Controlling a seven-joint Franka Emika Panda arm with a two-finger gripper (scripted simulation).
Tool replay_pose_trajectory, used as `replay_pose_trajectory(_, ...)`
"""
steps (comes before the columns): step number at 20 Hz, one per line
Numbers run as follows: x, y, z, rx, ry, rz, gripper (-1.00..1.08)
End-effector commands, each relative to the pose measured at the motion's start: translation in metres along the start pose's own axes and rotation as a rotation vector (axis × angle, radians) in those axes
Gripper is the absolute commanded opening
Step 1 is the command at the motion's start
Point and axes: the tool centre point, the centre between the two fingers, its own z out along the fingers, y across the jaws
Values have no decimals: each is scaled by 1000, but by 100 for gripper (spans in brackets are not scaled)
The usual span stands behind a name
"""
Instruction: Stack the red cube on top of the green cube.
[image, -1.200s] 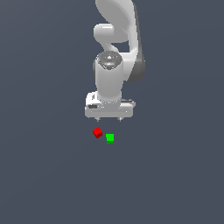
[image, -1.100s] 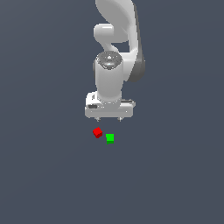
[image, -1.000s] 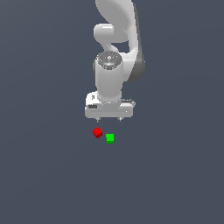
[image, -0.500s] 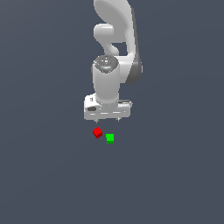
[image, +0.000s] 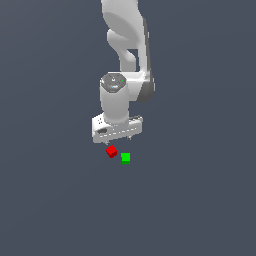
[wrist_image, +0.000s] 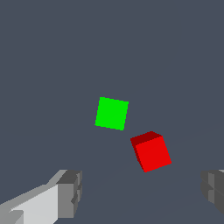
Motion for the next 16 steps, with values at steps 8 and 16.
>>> replay_pose_trajectory(8,-10,22,34,8,0,-201,100)
replay_pose_trajectory(16,-12,34,52,12,0,-305,100)
